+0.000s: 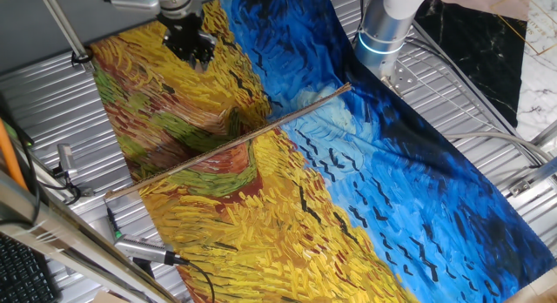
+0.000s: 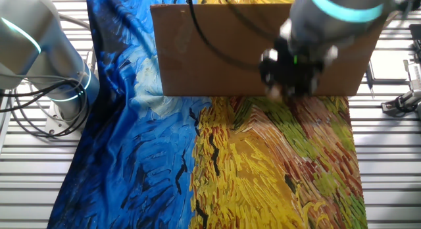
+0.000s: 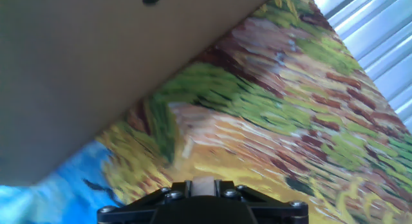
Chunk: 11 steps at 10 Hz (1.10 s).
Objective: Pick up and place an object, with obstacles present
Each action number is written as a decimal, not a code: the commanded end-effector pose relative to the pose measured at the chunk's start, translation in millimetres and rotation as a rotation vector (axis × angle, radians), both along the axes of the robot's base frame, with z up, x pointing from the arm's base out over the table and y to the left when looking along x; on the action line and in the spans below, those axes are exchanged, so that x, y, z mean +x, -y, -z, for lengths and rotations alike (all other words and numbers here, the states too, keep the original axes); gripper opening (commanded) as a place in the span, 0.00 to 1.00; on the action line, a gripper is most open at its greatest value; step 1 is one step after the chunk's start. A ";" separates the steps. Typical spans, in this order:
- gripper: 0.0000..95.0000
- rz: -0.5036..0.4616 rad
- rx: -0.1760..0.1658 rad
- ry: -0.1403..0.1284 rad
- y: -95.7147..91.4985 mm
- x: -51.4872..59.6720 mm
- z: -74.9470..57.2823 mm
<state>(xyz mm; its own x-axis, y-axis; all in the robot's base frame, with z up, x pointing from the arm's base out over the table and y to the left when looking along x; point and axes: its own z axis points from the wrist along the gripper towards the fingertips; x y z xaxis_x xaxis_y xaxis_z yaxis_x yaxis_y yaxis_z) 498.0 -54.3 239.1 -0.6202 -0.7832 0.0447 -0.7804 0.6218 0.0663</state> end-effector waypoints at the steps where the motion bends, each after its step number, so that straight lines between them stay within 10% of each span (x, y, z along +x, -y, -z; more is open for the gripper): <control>1: 0.00 0.059 -0.004 -0.001 -38.7 -7.2 -18.9; 5: 0.00 0.114 -0.051 -0.013 -92.3 -15.3 -43.0; 11: 0.00 0.027 -0.035 -0.014 -79.6 -17.8 -43.5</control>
<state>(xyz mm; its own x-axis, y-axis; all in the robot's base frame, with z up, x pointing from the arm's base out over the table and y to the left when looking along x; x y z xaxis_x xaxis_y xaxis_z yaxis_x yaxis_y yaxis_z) 478.4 25.4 282.4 -0.6495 -0.7557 0.0841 -0.7549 0.6541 0.0473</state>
